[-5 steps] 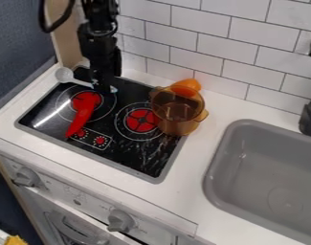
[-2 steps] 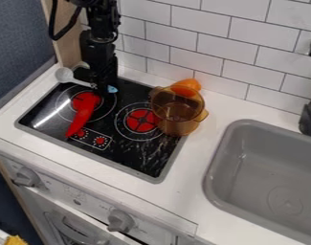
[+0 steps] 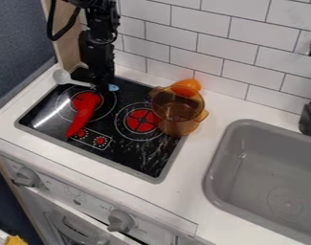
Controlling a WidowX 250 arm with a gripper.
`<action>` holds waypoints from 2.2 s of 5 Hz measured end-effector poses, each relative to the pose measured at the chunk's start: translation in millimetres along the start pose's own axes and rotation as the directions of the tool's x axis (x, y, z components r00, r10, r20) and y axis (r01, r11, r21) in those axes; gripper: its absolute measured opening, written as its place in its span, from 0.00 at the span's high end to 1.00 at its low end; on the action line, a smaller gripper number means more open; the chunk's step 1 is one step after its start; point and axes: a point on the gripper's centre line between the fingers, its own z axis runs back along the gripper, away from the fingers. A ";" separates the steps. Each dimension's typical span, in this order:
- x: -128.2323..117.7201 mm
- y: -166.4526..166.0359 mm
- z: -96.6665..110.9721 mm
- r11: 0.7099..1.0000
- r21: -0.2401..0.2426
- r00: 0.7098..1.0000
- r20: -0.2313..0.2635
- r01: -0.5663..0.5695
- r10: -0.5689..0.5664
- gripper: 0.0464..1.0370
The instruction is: Take the blue spoon and put in the left side stove
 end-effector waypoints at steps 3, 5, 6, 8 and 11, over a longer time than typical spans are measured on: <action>-28.8 16.5 53.1 0.993 -0.101 0.989 -0.135 0.055 -0.068 0.72; -69.1 64.0 96.1 0.961 -0.199 0.925 -0.292 0.191 -0.244 0.72; -86.3 88.1 99.9 0.950 -0.194 0.887 -0.351 0.244 -0.299 0.72; -100.0 105.2 89.6 0.943 -0.147 0.868 -0.368 0.299 -0.332 0.72; -80.8 101.6 58.3 0.978 -0.003 0.881 -0.433 0.209 -0.189 0.72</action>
